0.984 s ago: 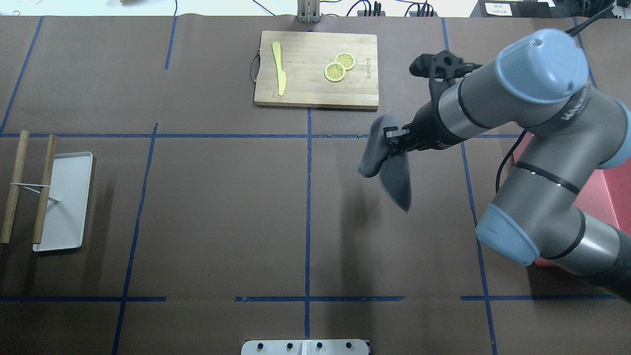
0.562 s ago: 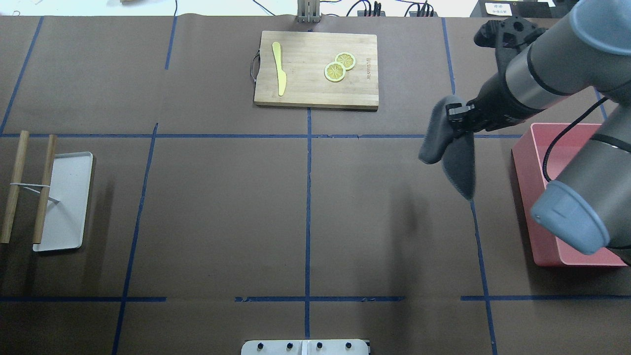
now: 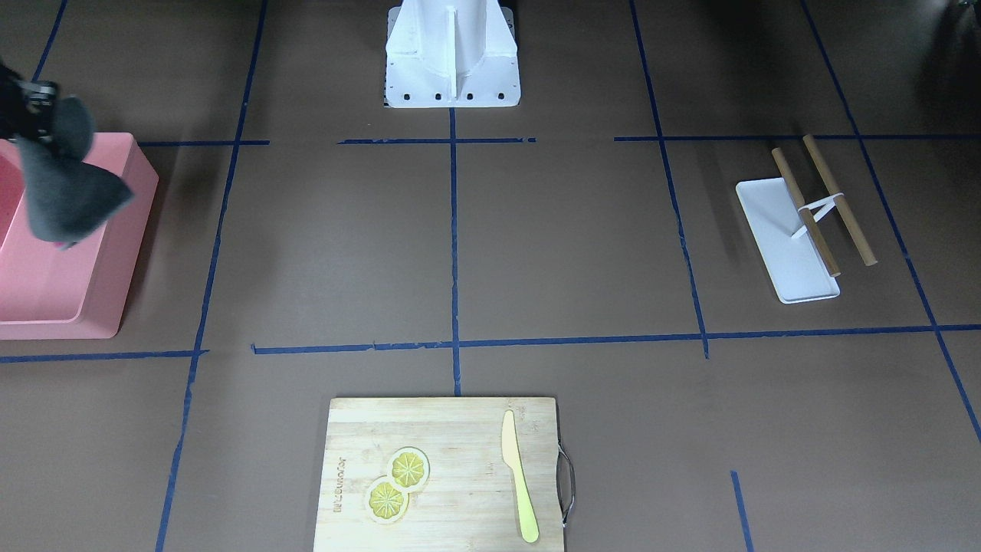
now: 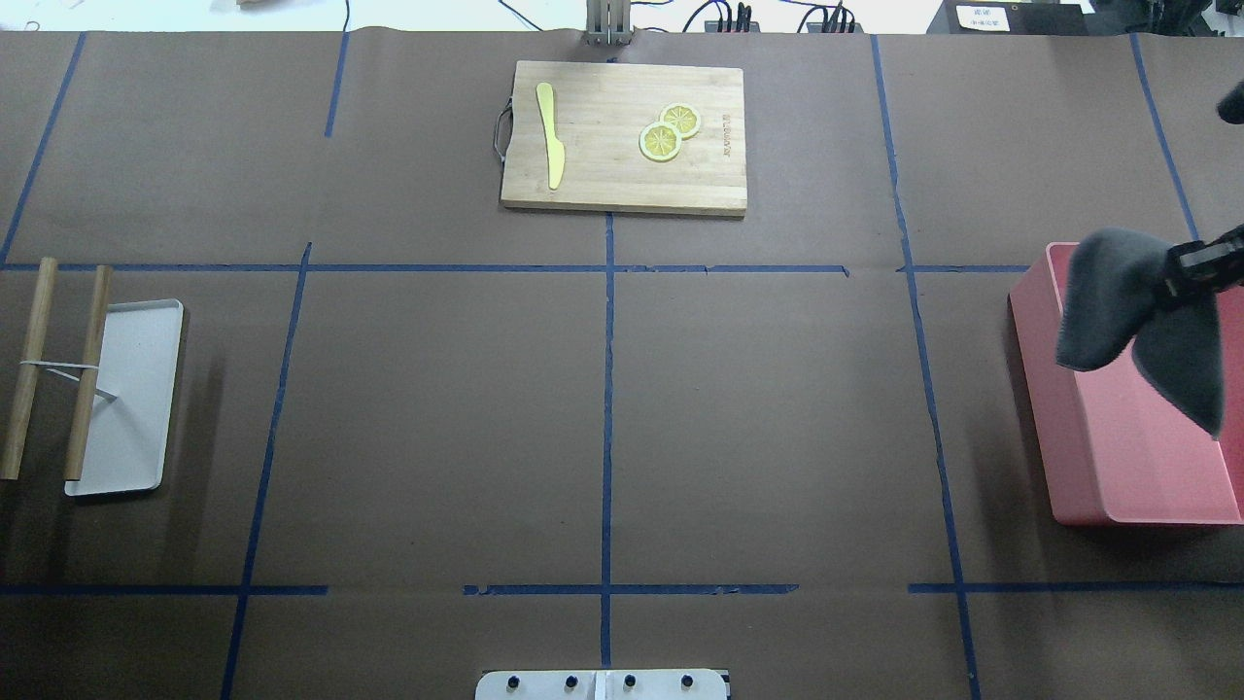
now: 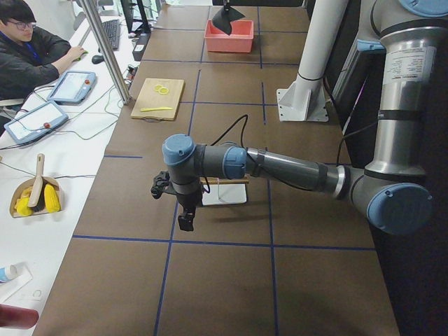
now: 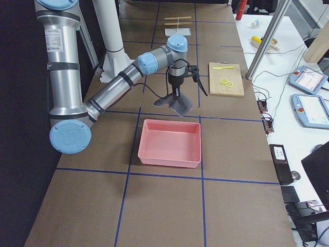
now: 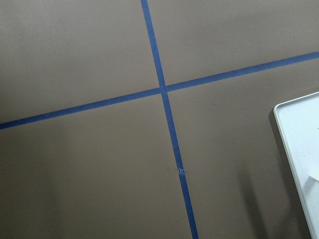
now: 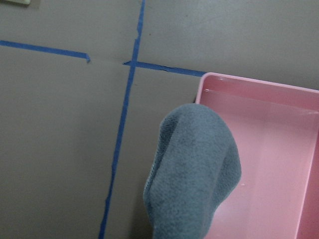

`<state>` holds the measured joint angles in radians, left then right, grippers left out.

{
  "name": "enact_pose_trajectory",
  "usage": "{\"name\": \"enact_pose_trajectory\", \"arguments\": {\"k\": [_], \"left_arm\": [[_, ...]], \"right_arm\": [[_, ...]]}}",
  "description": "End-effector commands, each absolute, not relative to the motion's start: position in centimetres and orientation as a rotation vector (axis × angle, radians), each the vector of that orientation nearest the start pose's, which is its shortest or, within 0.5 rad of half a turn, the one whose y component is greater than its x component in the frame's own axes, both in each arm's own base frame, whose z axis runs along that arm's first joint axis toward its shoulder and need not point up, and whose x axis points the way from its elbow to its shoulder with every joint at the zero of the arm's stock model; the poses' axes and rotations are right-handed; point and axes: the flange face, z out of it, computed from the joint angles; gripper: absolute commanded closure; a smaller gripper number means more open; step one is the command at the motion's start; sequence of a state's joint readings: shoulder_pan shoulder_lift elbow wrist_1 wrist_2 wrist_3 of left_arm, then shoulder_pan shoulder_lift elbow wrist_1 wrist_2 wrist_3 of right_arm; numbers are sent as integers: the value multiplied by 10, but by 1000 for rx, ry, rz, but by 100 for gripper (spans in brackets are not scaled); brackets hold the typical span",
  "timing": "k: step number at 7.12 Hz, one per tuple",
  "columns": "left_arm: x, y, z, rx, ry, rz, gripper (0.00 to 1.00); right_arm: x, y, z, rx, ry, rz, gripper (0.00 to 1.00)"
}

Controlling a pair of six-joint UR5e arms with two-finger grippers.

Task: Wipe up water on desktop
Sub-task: 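Carry the cloth to the pink bin and release it with the right gripper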

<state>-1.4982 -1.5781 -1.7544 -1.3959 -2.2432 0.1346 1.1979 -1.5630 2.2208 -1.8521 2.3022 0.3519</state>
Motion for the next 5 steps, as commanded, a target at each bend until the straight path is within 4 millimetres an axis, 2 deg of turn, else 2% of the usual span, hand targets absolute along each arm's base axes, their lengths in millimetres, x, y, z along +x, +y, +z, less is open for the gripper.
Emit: {"name": "enact_pose_trajectory", "arguments": {"k": [1, 3, 4, 5], "left_arm": [[-36, -492, 599, 22, 674, 201, 0], [-36, -492, 601, 23, 674, 204, 0], [-36, -493, 600, 26, 674, 205, 0], [-36, -493, 599, 27, 674, 205, 0]], "right_arm": [[-63, -434, 459, 11, -834, -209, 94], [-62, -435, 474, -15, -829, -201, 87], [-62, -436, 477, -23, -826, -196, 7], [-63, -436, 478, -23, -825, -196, 0]]}}
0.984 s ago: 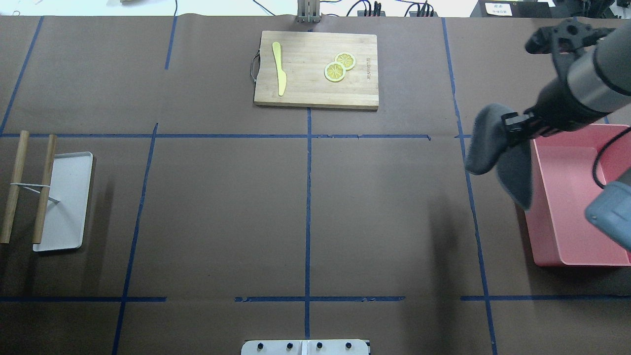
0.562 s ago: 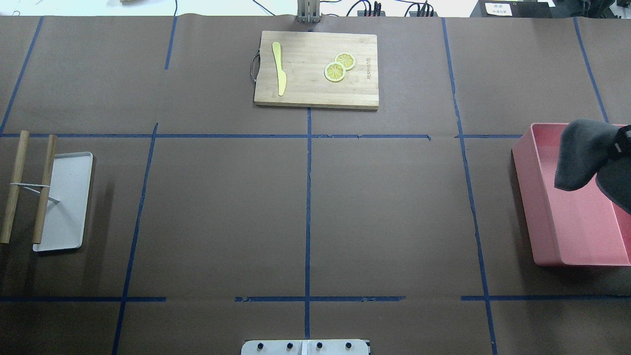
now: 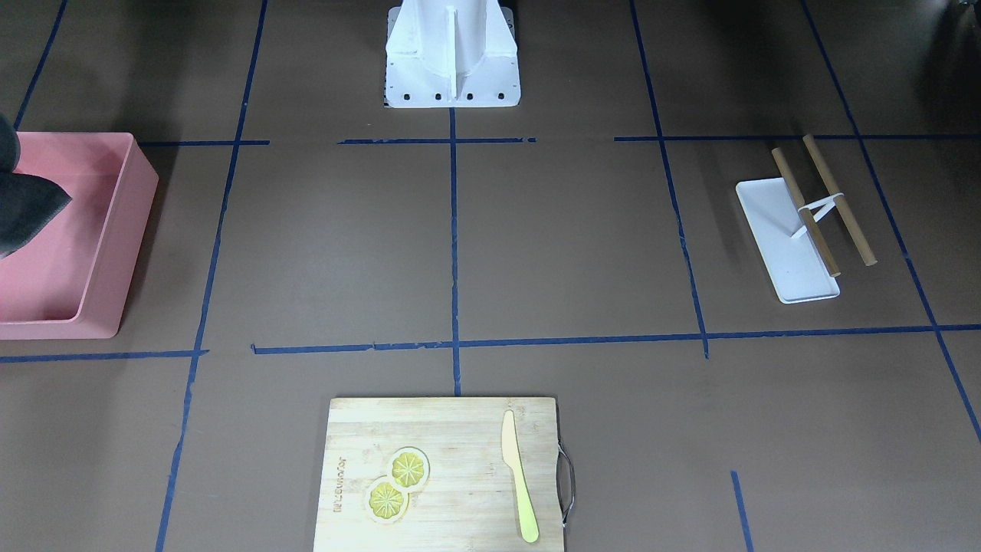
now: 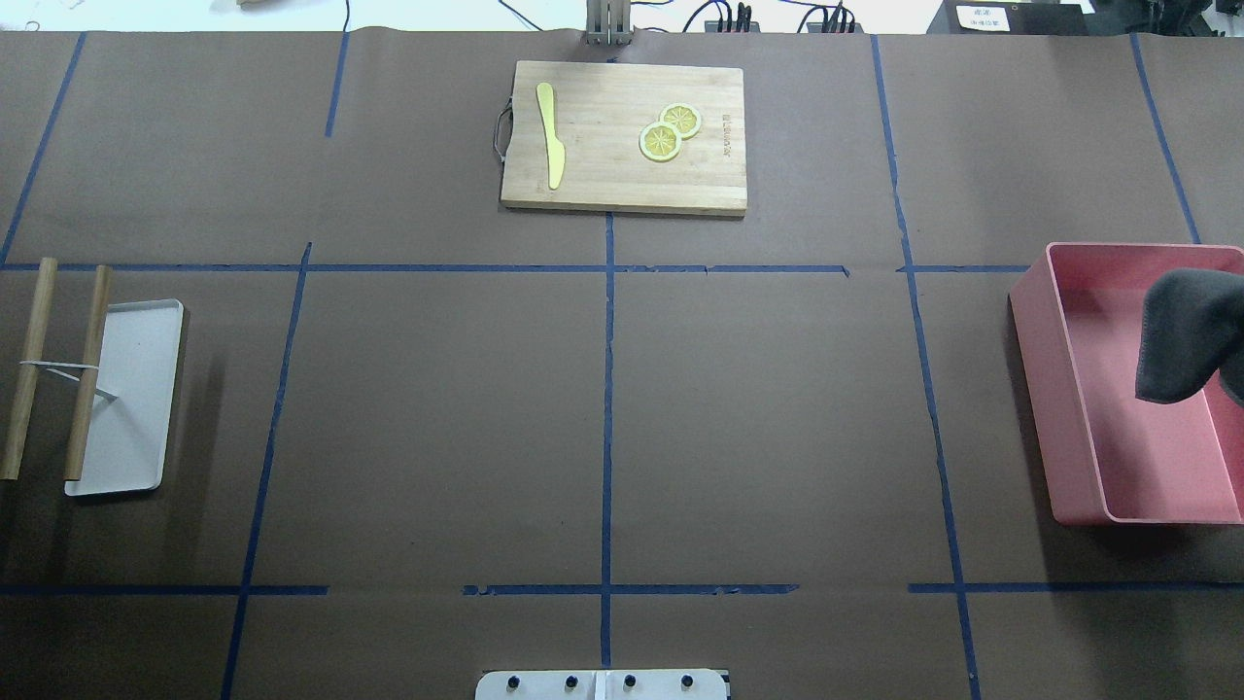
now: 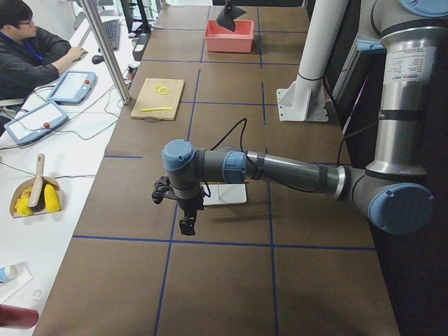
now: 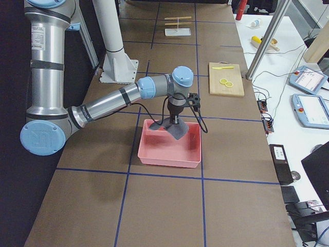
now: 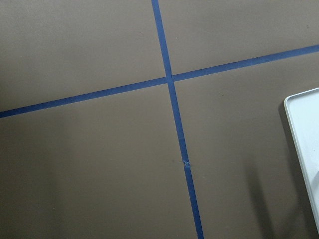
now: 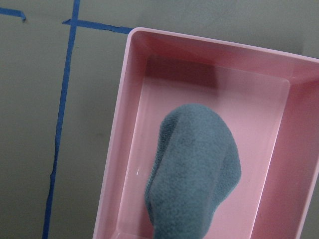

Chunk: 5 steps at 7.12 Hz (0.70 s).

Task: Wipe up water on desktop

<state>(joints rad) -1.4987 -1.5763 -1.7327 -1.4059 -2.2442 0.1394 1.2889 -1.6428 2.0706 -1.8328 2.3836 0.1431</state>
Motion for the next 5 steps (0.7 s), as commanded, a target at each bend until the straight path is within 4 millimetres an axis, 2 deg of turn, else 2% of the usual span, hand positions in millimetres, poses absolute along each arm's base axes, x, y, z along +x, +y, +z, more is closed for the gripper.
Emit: {"name": "enact_pose_trajectory", "arguments": {"k": [1, 4, 5], "left_arm": [[-36, -493, 599, 27, 674, 205, 0], [-36, -494, 598, 30, 674, 206, 0], [-36, -494, 597, 33, 674, 210, 0]], "right_arm": [[-62, -436, 479, -26, -824, -194, 0], [-60, -437, 481, -28, -822, -187, 0], [-48, -443, 486, -12, -824, -184, 0]]}}
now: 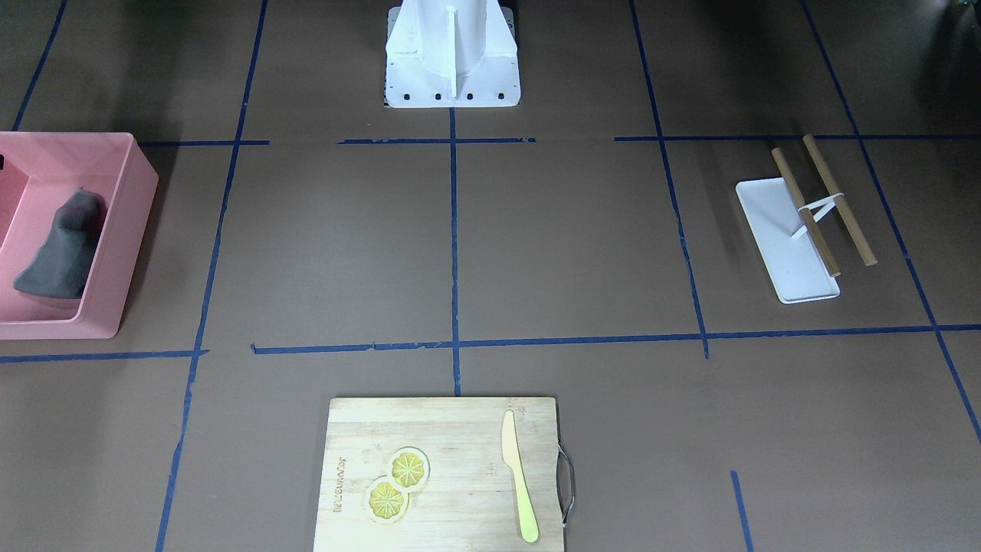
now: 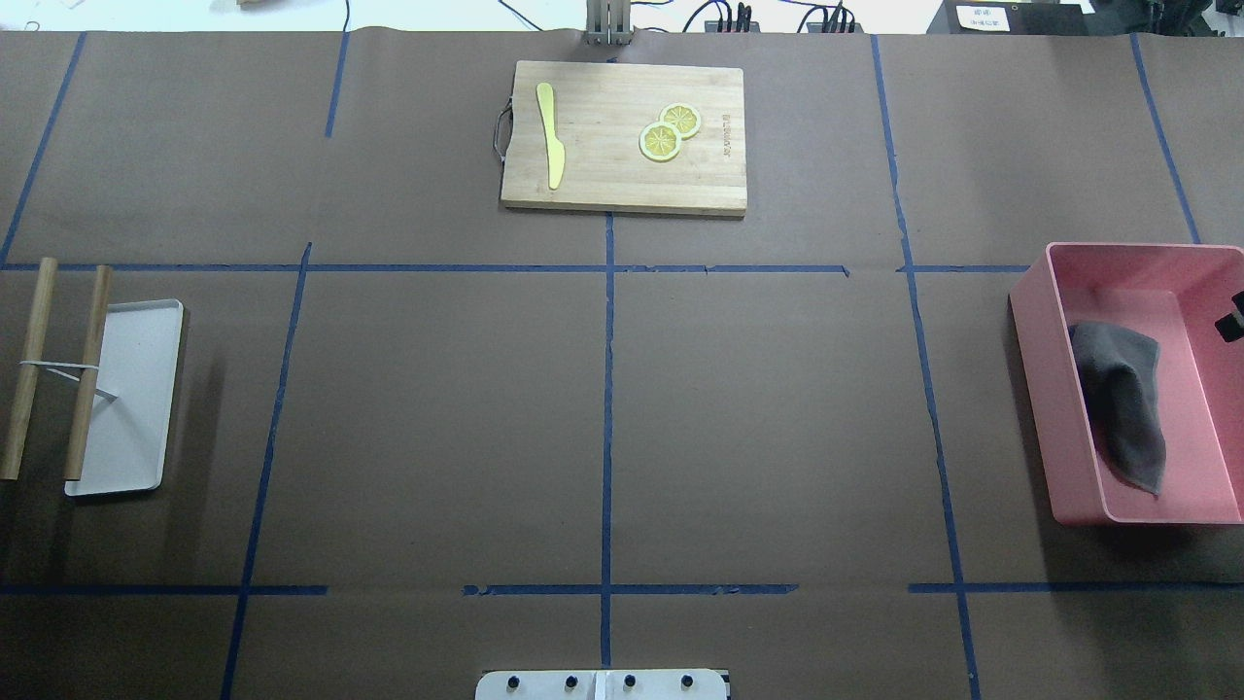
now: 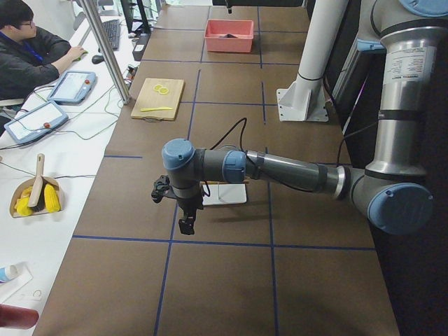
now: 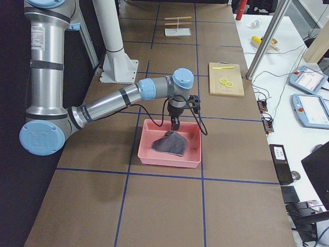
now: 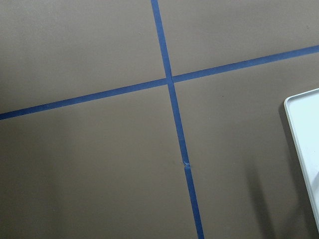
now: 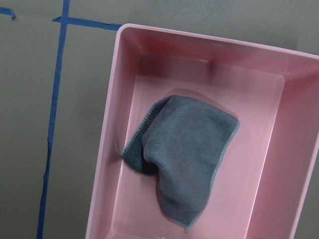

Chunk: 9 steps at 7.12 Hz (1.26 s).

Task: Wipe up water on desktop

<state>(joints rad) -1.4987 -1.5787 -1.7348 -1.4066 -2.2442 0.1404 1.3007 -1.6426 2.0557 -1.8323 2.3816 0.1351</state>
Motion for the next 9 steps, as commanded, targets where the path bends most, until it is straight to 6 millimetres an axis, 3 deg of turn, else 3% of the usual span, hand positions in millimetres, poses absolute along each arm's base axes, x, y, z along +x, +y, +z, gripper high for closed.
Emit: {"name": "enact_pose_trajectory", "arguments": {"k": [1, 3, 5, 6, 8, 9], "left_arm": [[-37, -494, 598, 26, 676, 204, 0], [-48, -492, 604, 20, 676, 181, 0], [-53, -486, 655, -30, 817, 190, 0], [-52, -487, 662, -33, 827, 179, 0], [-53, -486, 661, -43, 826, 145, 0], [-56, -486, 661, -41, 826, 139, 0]], "right_arm": [[-27, -446, 509, 9, -820, -228, 0], [4, -457, 548, 41, -820, -237, 0], [28, -465, 632, 147, -917, -218, 0], [36, -471, 663, 188, -909, -212, 0], [45, -472, 677, 185, -802, -197, 0], [48, -467, 694, 157, -765, -182, 0]]}}
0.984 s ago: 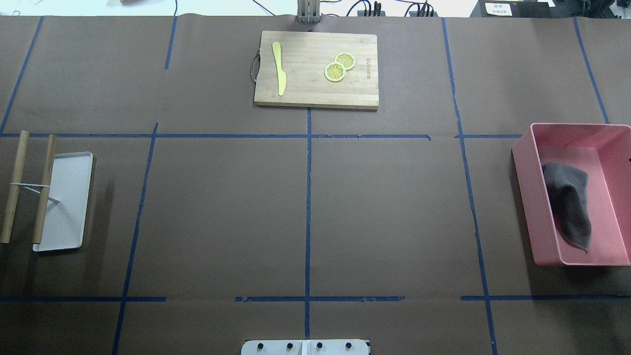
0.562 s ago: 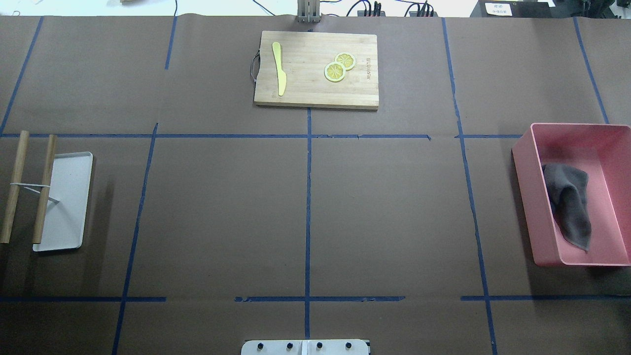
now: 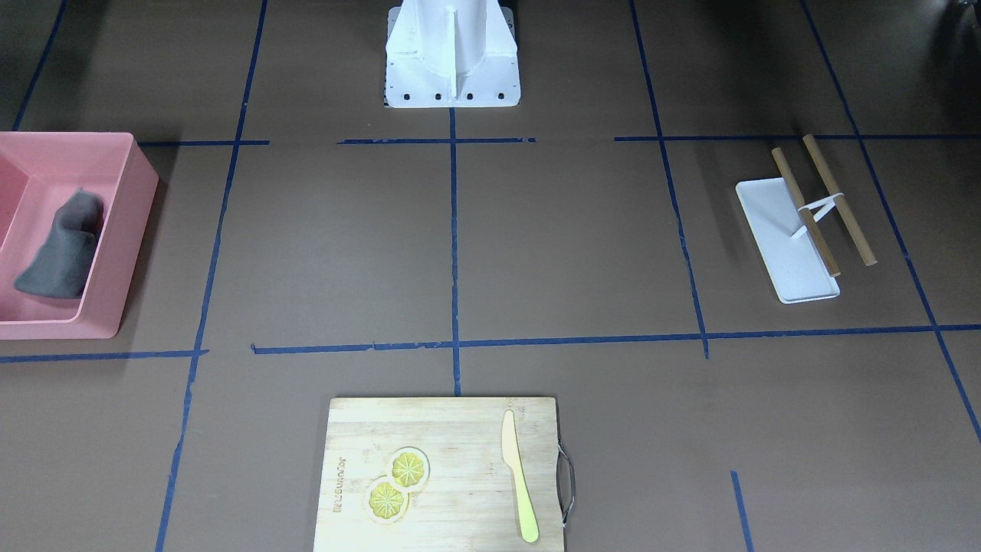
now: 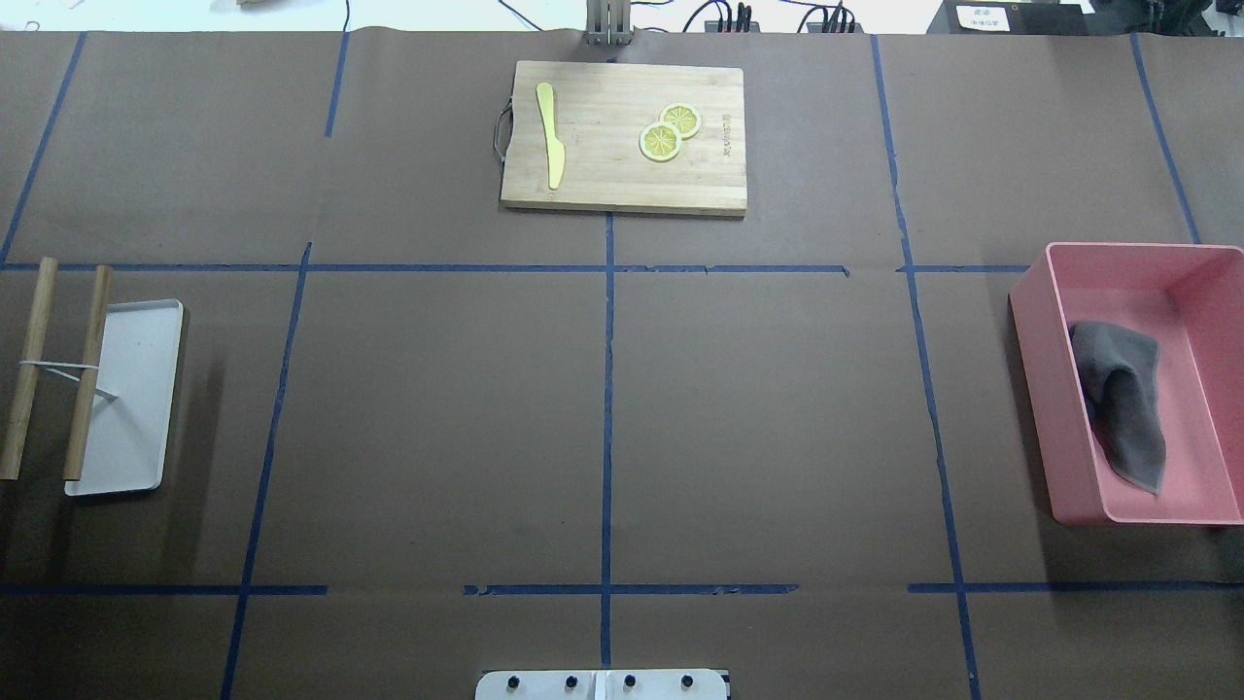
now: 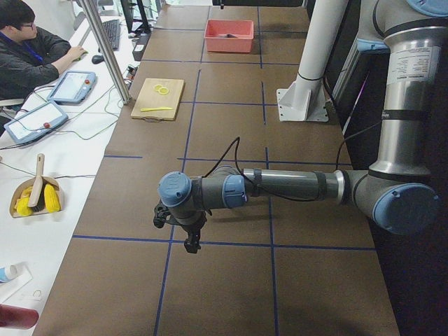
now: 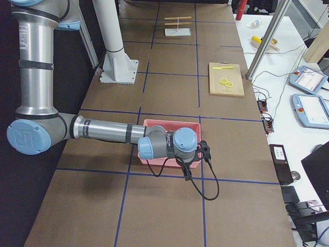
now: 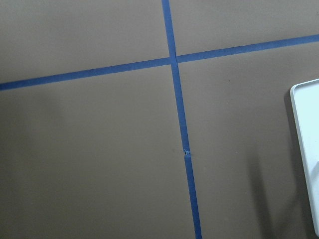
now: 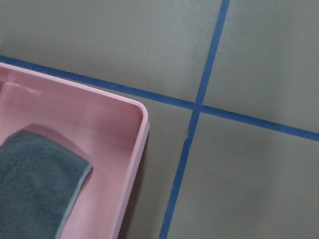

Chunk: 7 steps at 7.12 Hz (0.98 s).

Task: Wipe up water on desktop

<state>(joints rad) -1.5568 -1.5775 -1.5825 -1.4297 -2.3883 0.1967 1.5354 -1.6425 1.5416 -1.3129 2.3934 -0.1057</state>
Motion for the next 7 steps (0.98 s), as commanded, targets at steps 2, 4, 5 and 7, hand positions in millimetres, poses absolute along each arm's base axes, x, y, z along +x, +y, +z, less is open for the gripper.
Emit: {"name": "enact_pose_trajectory", "arguments": {"k": [2, 4, 5, 7], "left_arm": [[-58, -486, 661, -42, 826, 134, 0], [-58, -486, 660, -39, 826, 135, 0], [-58, -486, 660, -39, 826, 135, 0], [-58, -485, 663, -44, 826, 133, 0]], "right_arm": [[49, -477, 687, 156, -765, -151, 0], [50, -473, 669, 116, -888, -15, 0], [60, -470, 668, 120, -918, 9, 0], [67, -474, 665, 70, -906, 50, 0]]}}
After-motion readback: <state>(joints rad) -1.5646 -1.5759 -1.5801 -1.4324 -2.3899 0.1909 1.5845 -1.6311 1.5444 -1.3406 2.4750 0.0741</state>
